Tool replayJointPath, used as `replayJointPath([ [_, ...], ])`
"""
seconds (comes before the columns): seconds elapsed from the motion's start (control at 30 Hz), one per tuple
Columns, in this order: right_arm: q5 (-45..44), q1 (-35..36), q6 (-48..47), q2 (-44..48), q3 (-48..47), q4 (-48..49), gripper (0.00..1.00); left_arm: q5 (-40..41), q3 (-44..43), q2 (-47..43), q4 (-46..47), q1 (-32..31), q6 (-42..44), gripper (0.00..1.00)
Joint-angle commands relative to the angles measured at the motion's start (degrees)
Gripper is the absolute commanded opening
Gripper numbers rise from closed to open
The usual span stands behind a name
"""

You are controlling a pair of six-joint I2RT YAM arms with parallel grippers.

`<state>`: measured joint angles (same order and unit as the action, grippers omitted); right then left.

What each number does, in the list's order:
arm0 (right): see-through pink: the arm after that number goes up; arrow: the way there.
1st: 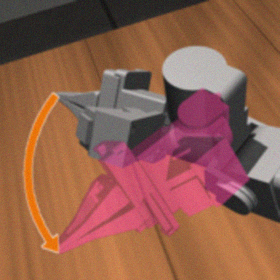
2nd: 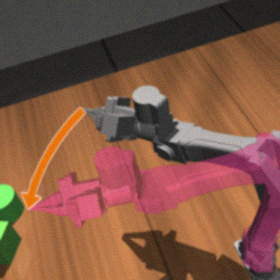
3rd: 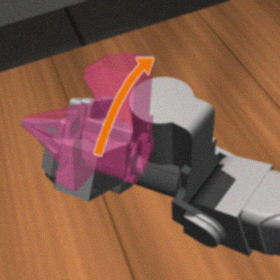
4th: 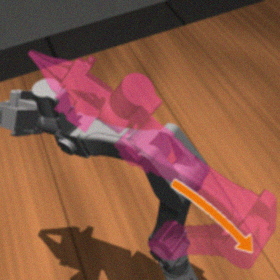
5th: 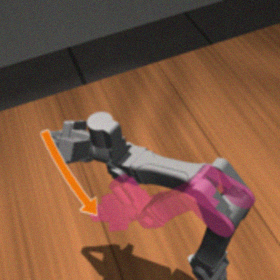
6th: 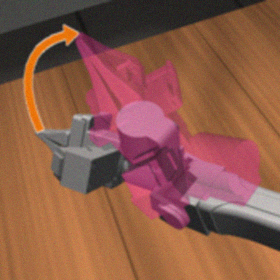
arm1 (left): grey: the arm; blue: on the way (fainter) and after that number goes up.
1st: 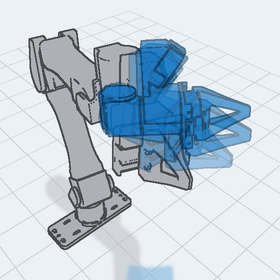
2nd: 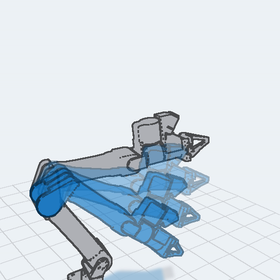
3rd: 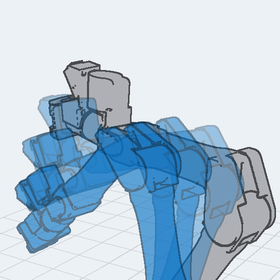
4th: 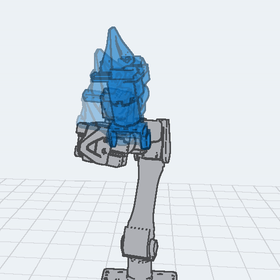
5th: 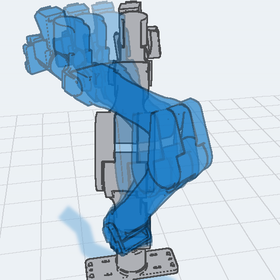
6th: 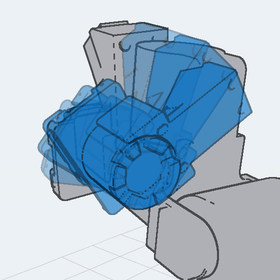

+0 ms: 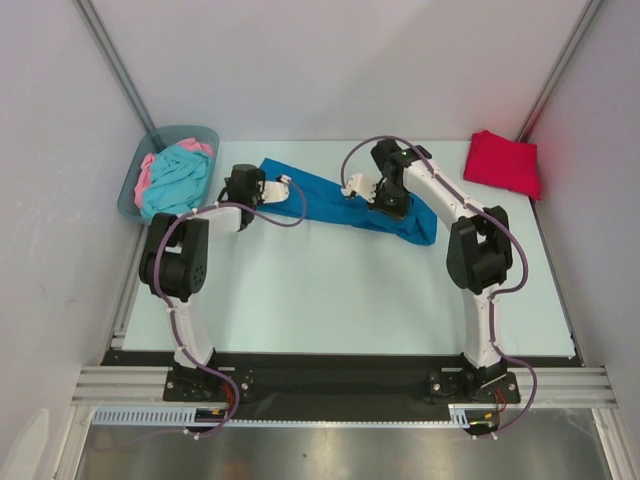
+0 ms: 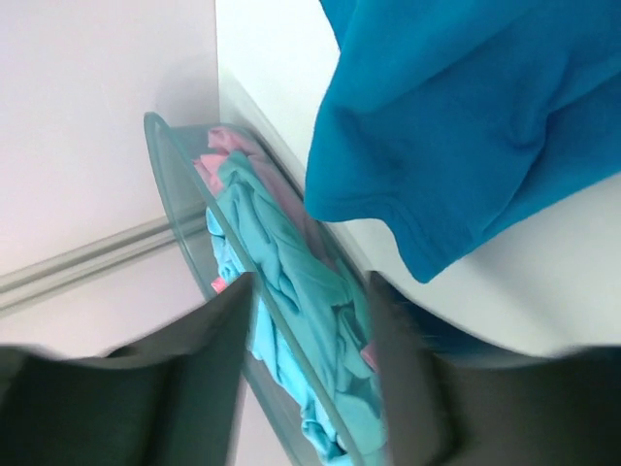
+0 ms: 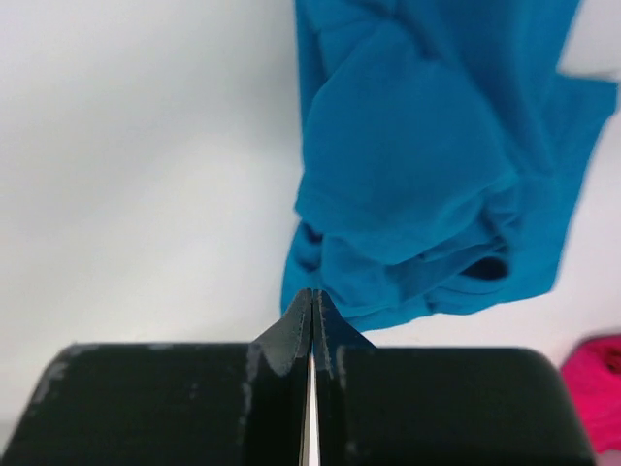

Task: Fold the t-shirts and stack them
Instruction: Flatten the tshirt out

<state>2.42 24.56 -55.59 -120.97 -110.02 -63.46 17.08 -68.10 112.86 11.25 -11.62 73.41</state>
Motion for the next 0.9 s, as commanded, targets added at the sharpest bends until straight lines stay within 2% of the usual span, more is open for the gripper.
replayJointPath([
  [0.0, 1.45, -0.73, 1.89, 0.21, 1.29, -3.60, 0.00, -3.28, 0.16, -3.17, -3.07, -0.16, -0.55, 0.50],
  [0.03, 1.45, -1.26, 2.24, 0.21, 1.82, -3.51, 0.00, -3.46, -0.54, -2.91, -3.77, -0.16, -0.55, 0.42],
  [0.07, 1.45, -1.70, 2.50, 0.21, 2.00, -3.51, 0.00, -3.72, -1.07, -2.30, -4.47, -0.16, -0.55, 0.27],
  [0.17, 0.93, -3.11, 2.77, 0.29, 2.88, -3.16, 0.00, -4.25, -3.09, -0.63, -6.84, -0.25, -0.37, 0.00],
  [0.47, -0.92, -6.89, 3.30, -0.76, 6.48, -0.79, 0.00, -4.78, -8.45, 5.79, -7.99, -0.34, 0.51, 0.00],
  [0.87, -2.41, -9.79, 3.83, -5.59, 3.93, 1.32, 0.00, -4.69, -13.90, 11.59, -9.22, -0.86, 2.00, 0.00],
])
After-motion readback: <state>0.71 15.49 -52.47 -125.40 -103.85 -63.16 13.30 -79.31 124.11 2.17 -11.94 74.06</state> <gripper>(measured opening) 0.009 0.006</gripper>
